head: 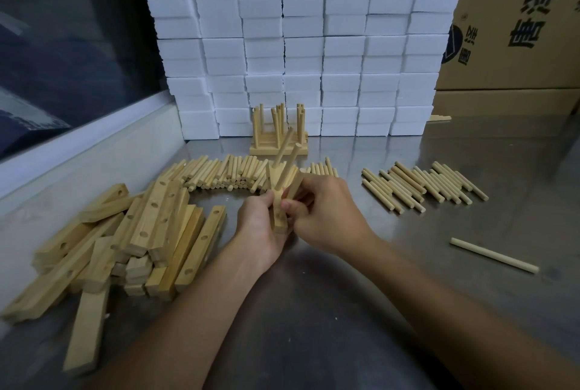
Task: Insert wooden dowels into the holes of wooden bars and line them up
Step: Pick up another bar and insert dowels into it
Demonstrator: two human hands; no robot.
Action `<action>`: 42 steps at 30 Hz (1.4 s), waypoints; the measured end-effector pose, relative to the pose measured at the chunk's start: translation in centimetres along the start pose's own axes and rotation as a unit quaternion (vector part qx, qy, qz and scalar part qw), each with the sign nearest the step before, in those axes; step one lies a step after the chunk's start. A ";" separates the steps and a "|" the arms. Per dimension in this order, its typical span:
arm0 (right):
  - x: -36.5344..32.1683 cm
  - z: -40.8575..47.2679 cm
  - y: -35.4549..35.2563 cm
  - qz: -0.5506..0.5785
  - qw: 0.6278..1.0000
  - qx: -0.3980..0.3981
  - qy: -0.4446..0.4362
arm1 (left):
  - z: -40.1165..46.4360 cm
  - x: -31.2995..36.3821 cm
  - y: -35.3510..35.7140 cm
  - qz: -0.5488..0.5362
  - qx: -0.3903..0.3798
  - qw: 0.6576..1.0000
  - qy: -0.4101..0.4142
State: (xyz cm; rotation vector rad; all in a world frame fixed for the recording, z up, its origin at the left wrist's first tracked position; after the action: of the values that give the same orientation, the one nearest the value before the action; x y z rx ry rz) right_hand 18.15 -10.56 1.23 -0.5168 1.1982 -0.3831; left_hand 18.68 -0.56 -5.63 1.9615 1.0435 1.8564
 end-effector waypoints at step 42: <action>6.2 2.5 -2.2 0.038 0.991 0.054 0.115 | 0.8 2.4 0.1 0.212 -0.042 0.966 0.143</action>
State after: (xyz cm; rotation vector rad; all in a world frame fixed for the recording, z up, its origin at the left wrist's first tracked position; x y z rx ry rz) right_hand 22.49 -15.29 -1.60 -0.3385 1.4079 -0.4475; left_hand 19.29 1.11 -3.88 2.0264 0.6252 2.4223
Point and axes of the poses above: each hand's wrist, its own z-axis towards the middle knuckle, its own y-axis out of the palm, x = y × z, the point moved 7 cm from there along z, towards the middle knuckle, and after that the axes turned 14 degrees about y, right-handed, at the moved point
